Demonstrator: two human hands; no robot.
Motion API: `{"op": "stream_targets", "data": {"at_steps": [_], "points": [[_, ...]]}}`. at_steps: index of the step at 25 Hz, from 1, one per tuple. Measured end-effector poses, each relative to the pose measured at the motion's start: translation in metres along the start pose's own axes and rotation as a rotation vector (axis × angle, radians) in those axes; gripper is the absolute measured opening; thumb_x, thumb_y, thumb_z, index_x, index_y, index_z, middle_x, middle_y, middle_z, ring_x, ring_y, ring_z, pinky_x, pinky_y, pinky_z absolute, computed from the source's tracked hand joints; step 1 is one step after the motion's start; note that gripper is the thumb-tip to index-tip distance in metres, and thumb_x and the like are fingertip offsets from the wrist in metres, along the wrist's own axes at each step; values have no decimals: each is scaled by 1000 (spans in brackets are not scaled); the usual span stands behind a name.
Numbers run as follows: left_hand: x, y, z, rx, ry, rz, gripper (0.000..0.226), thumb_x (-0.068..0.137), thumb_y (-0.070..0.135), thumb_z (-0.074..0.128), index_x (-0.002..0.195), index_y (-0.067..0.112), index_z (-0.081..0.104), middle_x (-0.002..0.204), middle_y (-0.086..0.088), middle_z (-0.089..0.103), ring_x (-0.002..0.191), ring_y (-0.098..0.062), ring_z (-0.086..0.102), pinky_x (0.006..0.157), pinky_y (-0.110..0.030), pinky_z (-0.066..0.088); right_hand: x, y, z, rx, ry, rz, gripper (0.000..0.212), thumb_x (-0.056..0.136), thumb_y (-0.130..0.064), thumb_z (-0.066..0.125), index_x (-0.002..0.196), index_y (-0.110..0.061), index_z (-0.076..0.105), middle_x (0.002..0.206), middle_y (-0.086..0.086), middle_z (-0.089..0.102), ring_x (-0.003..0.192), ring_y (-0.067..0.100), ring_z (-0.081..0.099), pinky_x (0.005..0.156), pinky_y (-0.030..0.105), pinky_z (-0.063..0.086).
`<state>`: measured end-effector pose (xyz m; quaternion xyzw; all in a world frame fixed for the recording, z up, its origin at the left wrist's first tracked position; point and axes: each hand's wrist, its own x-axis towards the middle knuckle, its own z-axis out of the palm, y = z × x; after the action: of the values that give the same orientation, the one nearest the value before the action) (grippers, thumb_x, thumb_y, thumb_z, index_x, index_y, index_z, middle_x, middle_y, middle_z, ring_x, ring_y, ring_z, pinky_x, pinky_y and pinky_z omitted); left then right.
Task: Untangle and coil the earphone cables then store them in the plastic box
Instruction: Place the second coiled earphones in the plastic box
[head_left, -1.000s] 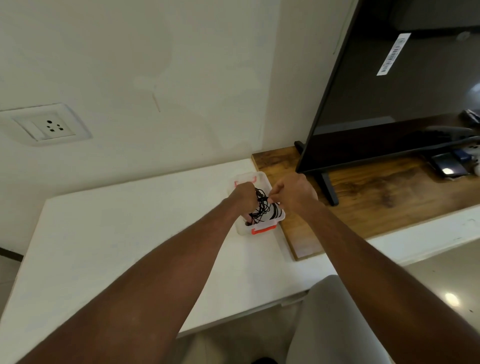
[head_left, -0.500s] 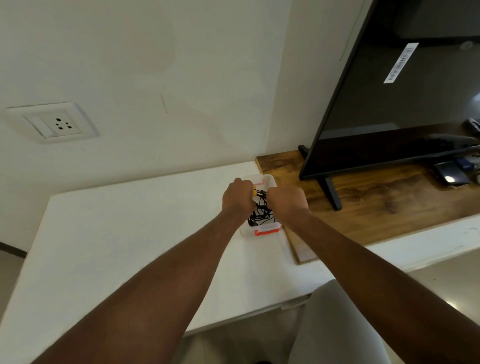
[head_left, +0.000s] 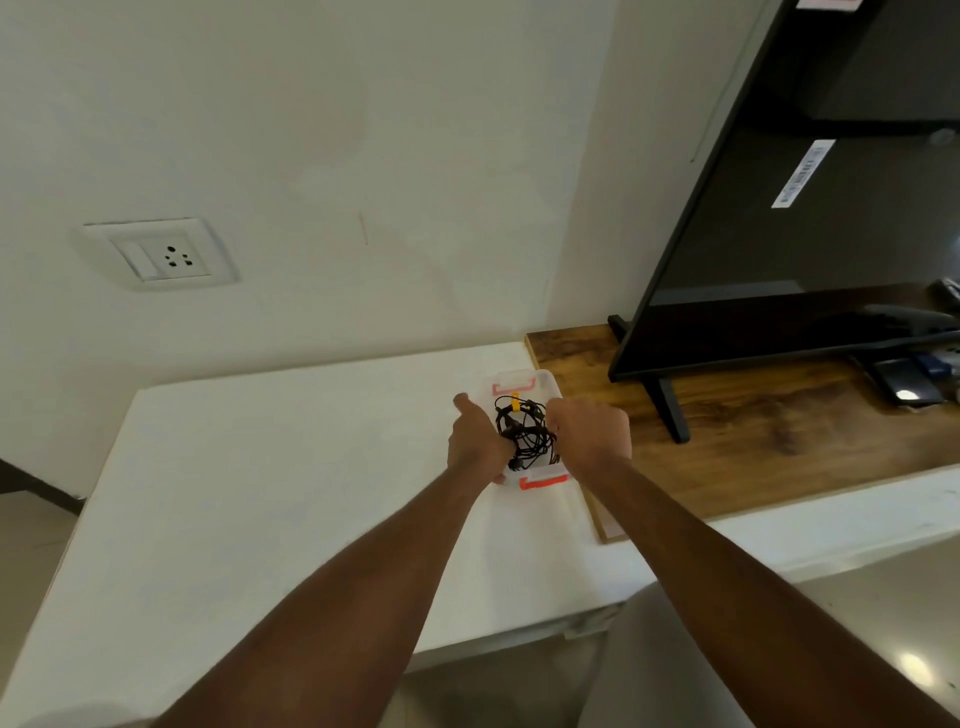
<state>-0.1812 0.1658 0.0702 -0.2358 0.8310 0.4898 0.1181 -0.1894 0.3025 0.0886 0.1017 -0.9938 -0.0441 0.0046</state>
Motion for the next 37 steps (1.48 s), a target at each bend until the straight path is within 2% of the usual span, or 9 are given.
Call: {"op": "stream_targets", "data": {"at_steps": [4,7,12,16,18,24,29,33,37], "points": [[-5,1,-6,-138,-27,-35,36,80,25,78,98,10,51,102,-8,64,75,-33,70,55,-45,61,-3,17,-6,501,-18,367,35,77,-41,79,100,-24,59,98,-9,57,80,9,57,65,25,48],[-14,1,-10,-277,-13,-44,26,88,17,70,75,13,49,90,-11,62,77,-40,71,59,-48,60,-10,22,1,653,-142,435,18,83,-29,76,94,-16,68,95,-2,71,68,7,64,58,23,52],[-24,-6,-29,-407,-18,-14,23,85,8,72,75,3,52,75,-16,61,47,-29,64,58,-43,61,-13,12,-16,709,20,381,10,86,-19,73,94,-12,72,89,2,71,67,11,61,62,25,52],[-43,-24,-60,-634,31,-23,13,86,4,69,81,-3,60,73,-17,64,51,-30,65,56,-37,61,-5,-8,-32,714,54,254,19,84,-17,76,102,-14,74,95,2,74,77,12,64,68,26,52],[-59,-45,-77,-742,62,-52,16,86,3,70,85,-12,64,72,-17,65,54,-29,67,55,-33,59,-1,-27,-35,730,19,157,19,81,-17,78,100,-17,75,94,0,74,79,12,65,70,27,53],[-108,-120,-111,-944,113,-188,17,82,4,75,85,-12,69,76,-22,71,64,-31,72,56,-30,60,-6,-112,-36,700,-91,-85,16,82,-12,72,89,-25,75,83,-15,67,81,7,64,62,17,42],[-121,-149,-116,-1102,206,-260,18,81,3,76,87,-12,68,77,-22,71,60,-27,70,56,-28,60,-8,-163,-23,663,-150,-165,28,87,-1,60,101,-19,75,107,-4,71,95,16,66,83,29,51],[-120,-158,-114,-1180,240,-307,13,81,2,76,84,-9,69,82,-25,72,66,-27,71,56,-25,60,-8,-171,-6,695,-174,-199,39,88,7,50,110,-17,72,117,0,69,105,16,64,85,23,46],[-115,-165,-113,-1193,247,-308,13,82,3,75,86,-8,70,85,-24,73,72,-29,72,59,-26,60,-13,-161,-7,773,-201,-245,39,94,5,47,125,-12,64,128,2,65,123,16,57,98,16,37]]}}
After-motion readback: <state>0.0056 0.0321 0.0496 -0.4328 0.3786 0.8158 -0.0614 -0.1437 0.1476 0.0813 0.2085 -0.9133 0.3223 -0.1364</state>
